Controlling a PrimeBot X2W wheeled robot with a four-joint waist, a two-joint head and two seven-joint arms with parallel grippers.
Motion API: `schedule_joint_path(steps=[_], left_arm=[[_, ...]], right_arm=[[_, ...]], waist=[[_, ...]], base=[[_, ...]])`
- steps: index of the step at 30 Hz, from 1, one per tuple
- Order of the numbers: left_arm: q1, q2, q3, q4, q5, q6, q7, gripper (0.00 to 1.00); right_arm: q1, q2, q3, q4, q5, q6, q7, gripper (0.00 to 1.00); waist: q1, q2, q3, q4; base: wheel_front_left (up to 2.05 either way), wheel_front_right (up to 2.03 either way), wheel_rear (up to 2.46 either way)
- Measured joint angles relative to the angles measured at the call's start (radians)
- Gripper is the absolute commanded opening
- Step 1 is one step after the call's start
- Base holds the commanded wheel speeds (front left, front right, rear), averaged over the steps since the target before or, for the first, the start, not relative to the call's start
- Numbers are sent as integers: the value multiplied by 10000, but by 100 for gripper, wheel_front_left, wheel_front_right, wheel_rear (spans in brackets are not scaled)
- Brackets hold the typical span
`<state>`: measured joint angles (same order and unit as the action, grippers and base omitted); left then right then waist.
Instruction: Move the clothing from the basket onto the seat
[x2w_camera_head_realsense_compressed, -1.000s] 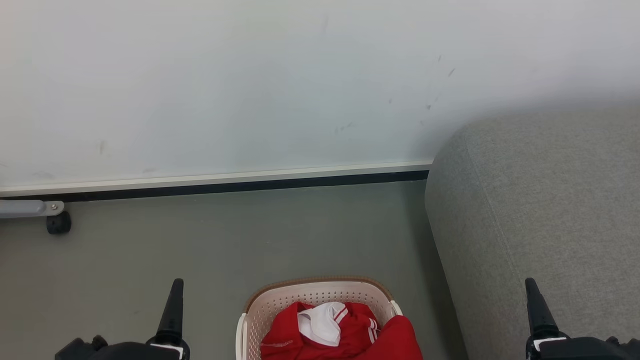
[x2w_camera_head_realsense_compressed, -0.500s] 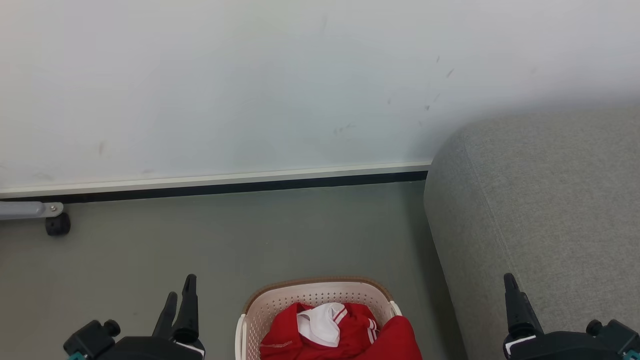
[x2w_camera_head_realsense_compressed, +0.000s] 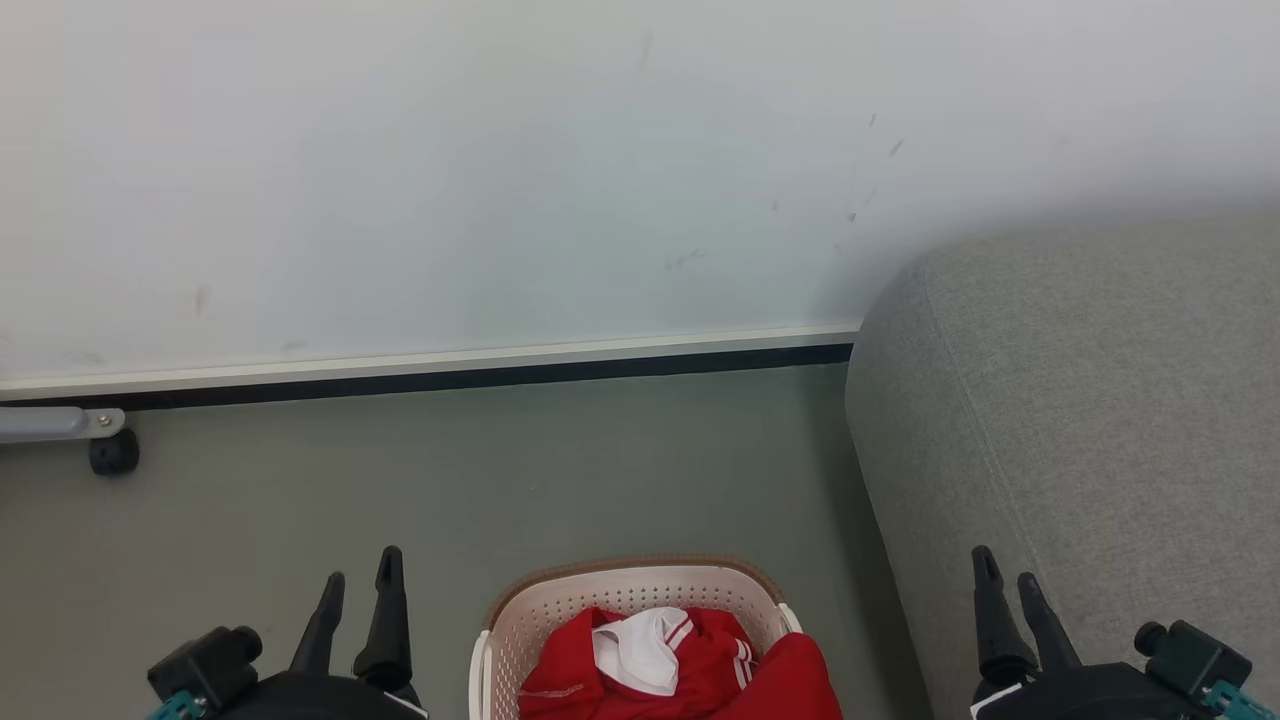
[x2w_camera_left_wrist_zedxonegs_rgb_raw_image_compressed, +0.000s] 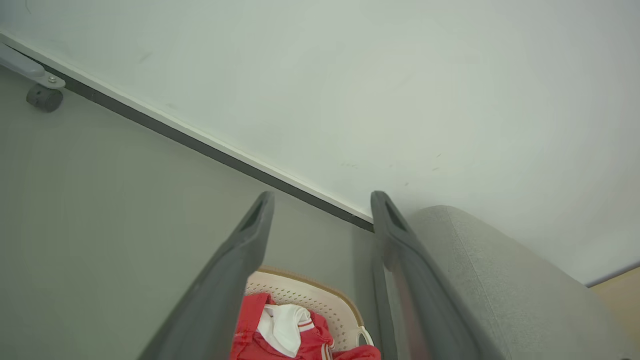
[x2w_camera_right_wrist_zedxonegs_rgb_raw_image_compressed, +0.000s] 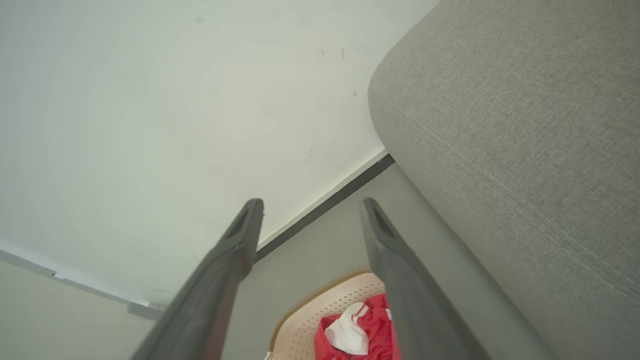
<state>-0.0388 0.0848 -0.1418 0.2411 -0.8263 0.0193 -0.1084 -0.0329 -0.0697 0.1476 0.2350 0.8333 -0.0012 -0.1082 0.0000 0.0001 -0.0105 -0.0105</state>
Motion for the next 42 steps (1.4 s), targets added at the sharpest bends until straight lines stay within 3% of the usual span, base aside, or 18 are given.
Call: schedule_joint_path(steps=[36, 42], left_arm=[[299, 86, -265, -33, 5231, 961, -1356, 100], [471, 82, -249, 92, 5455, 1035, -1409, 100]], right_arm=[[22, -153, 1361, -63, -4999, -606, -1325, 100], [31, -163, 1425, -71, -5319, -617, -1409, 100]], waist=[[0, 0, -89, -100], [0, 0, -91, -108]], base=[[0, 0, 0], [0, 0, 0]])
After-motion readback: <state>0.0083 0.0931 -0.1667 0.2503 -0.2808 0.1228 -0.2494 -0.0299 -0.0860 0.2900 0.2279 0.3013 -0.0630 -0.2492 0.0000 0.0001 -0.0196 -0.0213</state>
